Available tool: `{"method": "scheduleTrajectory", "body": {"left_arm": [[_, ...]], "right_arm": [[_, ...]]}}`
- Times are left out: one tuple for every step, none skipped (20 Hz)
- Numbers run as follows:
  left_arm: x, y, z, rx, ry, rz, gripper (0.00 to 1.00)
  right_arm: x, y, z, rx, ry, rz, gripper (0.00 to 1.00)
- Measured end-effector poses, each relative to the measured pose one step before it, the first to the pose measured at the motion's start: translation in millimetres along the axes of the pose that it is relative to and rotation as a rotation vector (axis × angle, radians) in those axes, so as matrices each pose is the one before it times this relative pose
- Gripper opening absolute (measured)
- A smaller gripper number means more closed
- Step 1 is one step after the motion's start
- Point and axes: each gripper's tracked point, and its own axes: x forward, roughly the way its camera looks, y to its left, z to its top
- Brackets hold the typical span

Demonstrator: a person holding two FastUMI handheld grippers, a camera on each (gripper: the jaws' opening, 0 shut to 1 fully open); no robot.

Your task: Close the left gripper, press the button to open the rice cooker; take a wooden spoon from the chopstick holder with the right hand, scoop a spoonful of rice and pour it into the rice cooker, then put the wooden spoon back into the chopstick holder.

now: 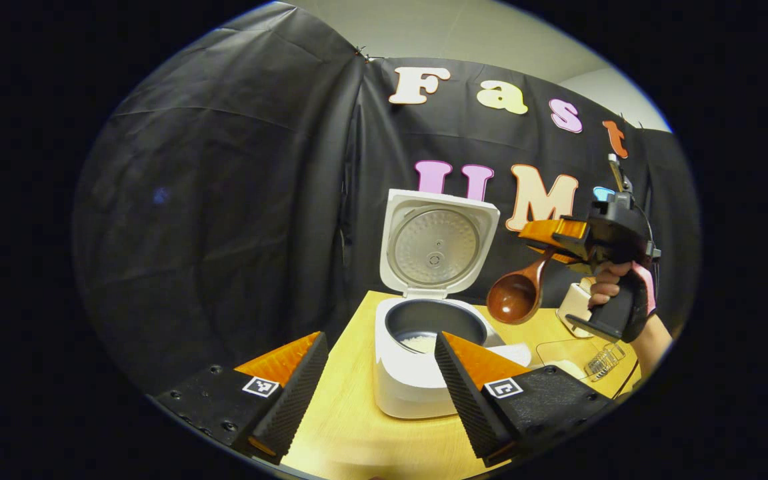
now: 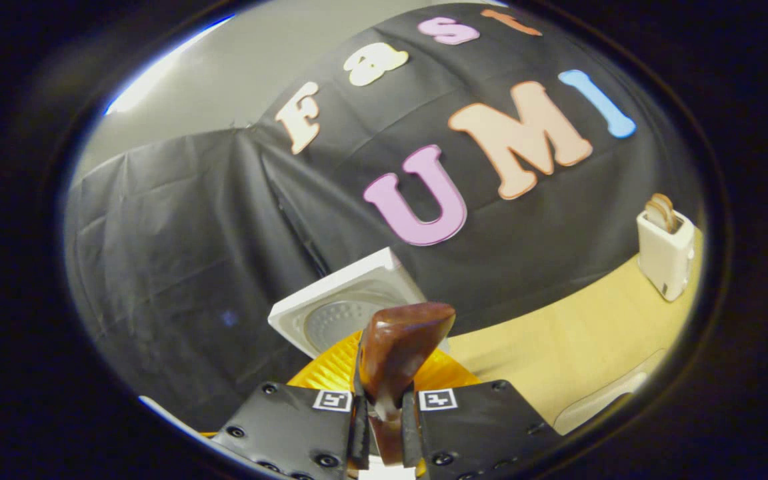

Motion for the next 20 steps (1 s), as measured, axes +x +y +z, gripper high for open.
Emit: {"method": "scheduleTrajectory", "body": {"left_arm": [[3.20, -5.05, -1.38, 0.00122, 0.00293, -0.01123, 0.95], [2.38, -5.31, 0.09, 0.00316, 0.00251, -0.01143, 0.95], [2.44, -4.67, -0.54, 0.00458, 0.00284, -0.01179, 0.95], [2.53, -5.95, 0.08, 0.00446, 0.00015, -0.01324, 0.95], [1.71, -4.24, 1.03, 0.00317, 0.00150, -0.01069, 0.95], [2.14, -6.05, 0.12, 0.00071, 0.00177, -0.01285, 0.95], [3.03, -5.25, 0.11, 0.00027, 0.00344, -0.01151, 0.95], [3.94, -5.90, 0.22, 0.00023, 0.00320, -0.01081, 0.95], [3.62, -5.98, 0.14, 0.00185, 0.00217, -0.00986, 0.95], [4.02, -4.26, -0.03, 0.00633, 0.00145, -0.00451, 0.96], [3.21, -2.02, -0.29, 0.00535, 0.00285, -0.00030, 0.95], [1.73, -2.59, -0.91, 0.00462, 0.00693, 0.00133, 0.95], [1.27, -2.65, -0.95, 0.00327, 0.00340, 0.00196, 0.96], [0.76, -2.52, 0.41, 0.00256, 0.00237, 0.00361, 0.96], [0.62, -2.46, 0.84, 0.00142, 0.00024, 0.00319, 0.96], [-0.33, -3.12, -0.13, 0.00105, 0.00227, 0.00408, 0.96], [1.37, -2.88, 0.04, 0.00269, 0.00133, 0.00602, 0.96], [-0.27, -2.57, 0.41, 0.00424, 0.00115, 0.00614, 0.96], [-0.77, -2.73, 0.38, 0.00257, 0.00075, 0.00713, 0.96], [-0.17, -3.25, 0.48, 0.00027, 0.00340, 0.00547, 0.94]], "right_arm": [[-11.09, -15.14, 13.95, 0.02600, -0.02247, -0.01825, 0.21], [-8.88, -15.42, 16.02, 0.02482, -0.02054, -0.01863, 0.21], [-10.24, -15.44, 16.65, 0.02193, -0.01917, -0.01941, 0.21], [-9.20, -15.54, 15.07, 0.01310, -0.02136, -0.02238, 0.20], [-8.77, -19.96, 17.28, -0.00006, -0.02307, -0.03046, 0.20], [-8.36, -23.23, 18.51, -0.01116, -0.02748, -0.04184, 0.20], [-8.34, -24.39, 20.05, -0.02156, -0.03361, -0.04273, 0.24], [-7.13, -23.02, 18.69, -0.02371, -0.03248, -0.03918, 0.20], [-8.43, -22.72, 15.30, -0.01866, -0.02566, -0.03532, 0.22], [-4.20, -19.64, 13.55, -0.00888, -0.01731, -0.02963, 0.23], [-4.94, -20.34, 10.48, -0.00669, -0.01321, -0.02696, 0.24], [-3.22, -20.32, 8.70, -0.00943, -0.01039, -0.02904, 0.20], [-2.94, -20.78, 8.11, -0.01956, -0.01122, -0.03268, 0.20], [-0.88, -19.73, 5.92, -0.02960, -0.00885, -0.03279, 0.20], [-0.21, -19.36, 2.91, -0.03041, -0.00316, -0.02930, 0.20], [0.08, -16.68, 0.95, -0.02616, 0.00256, -0.02270, 0.20], [-0.25, -17.03, -3.15, -0.02187, 0.00619, -0.01966, 0.20], [2.38, -12.83, -2.72, -0.02079, 0.00639, -0.01514, 0.20], [2.91, -11.76, -3.58, -0.02463, 0.00583, -0.01430, 0.20], [3.89, -10.33, -6.54, -0.02976, 0.00591, -0.00928, 0.20]]}}
